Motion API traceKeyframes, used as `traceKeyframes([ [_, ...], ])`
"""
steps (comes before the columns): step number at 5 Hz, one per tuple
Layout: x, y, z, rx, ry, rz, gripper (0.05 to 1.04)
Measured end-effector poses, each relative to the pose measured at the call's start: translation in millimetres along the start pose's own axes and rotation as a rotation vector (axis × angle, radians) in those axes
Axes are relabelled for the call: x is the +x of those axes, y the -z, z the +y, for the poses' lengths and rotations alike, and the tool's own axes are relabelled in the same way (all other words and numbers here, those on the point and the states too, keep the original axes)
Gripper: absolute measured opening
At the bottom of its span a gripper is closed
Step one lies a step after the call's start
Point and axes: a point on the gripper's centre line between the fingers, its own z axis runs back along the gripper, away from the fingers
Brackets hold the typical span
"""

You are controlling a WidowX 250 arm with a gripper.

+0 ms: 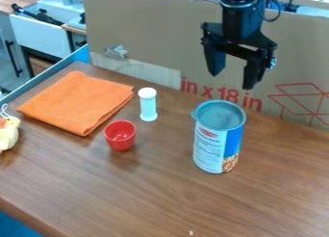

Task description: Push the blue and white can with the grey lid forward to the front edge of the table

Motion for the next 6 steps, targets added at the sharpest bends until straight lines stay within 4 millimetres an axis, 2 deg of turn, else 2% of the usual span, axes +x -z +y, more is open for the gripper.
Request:
traceKeyframes([
  [2, 1, 34, -3, -0.016, -0.117, -0.005, 1.004],
  [3, -13, 52, -5, -0.029, -0.192, 0.007, 1.004],
  [4, -28, 63, -1, 0.004, -0.225, 0.054, 1.002],
  [5, -51, 62, 0, 0.017, -0.239, 0.089, 1.001],
  [6, -89, 53, 2, 0.046, -0.275, 0.166, 1.001],
])
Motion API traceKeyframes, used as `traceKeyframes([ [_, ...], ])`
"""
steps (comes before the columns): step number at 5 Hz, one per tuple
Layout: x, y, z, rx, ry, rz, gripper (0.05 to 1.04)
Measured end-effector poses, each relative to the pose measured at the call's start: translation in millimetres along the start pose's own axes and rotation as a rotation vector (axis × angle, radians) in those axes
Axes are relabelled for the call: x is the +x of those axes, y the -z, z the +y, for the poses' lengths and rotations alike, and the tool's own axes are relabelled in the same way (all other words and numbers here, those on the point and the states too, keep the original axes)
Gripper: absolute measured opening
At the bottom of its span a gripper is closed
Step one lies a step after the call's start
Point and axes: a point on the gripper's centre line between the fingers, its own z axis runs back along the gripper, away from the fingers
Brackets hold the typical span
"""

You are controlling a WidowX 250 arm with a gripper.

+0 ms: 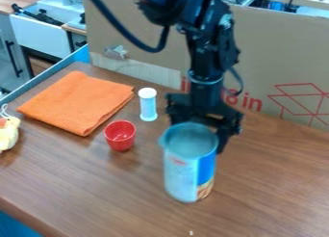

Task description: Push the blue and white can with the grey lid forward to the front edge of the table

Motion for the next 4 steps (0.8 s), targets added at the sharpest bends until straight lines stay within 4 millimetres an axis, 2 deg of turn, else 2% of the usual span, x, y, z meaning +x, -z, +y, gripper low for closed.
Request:
traceKeyframes([
  [1, -38, -16, 0, -0.011, -0.032, 0.032, 1.0],
  [2, -64, -20, 0, -0.004, -0.025, 0.093, 1.001],
  [3, -66, -21, -3, -0.032, -0.01, 0.092, 1.0],
  [4, -51, -26, 6, -0.051, -0.02, 0.071, 1.001],
])
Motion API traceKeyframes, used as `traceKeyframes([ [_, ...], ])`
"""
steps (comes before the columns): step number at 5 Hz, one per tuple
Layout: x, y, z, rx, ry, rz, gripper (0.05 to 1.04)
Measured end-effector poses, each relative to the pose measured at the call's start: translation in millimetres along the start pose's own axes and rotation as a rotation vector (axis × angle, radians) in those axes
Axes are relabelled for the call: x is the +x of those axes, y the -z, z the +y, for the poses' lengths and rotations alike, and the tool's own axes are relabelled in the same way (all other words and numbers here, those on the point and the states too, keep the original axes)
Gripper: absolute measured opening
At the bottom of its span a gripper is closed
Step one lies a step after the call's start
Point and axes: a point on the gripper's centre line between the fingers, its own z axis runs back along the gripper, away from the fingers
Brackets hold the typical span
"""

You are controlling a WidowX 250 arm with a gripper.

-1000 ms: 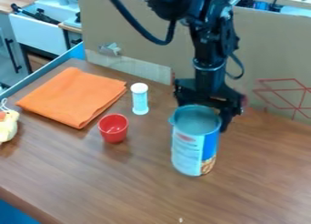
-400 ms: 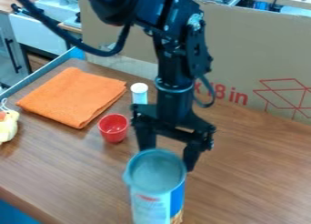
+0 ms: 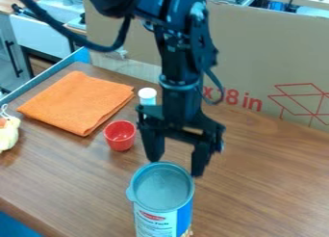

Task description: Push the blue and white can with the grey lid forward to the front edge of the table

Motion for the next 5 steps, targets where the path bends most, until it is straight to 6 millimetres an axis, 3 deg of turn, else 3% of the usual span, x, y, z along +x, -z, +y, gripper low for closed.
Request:
traceKeyframes([
  [1, 22, -24, 21, -0.004, -0.056, -0.034, 1.001],
  [2, 27, -56, 46, 0.023, -0.025, 0.004, 1.0],
  [3, 9, -80, 72, 0.057, -0.002, 0.031, 1.0],
  [5, -30, -89, 136, 0.024, -0.166, 0.053, 1.001],
])
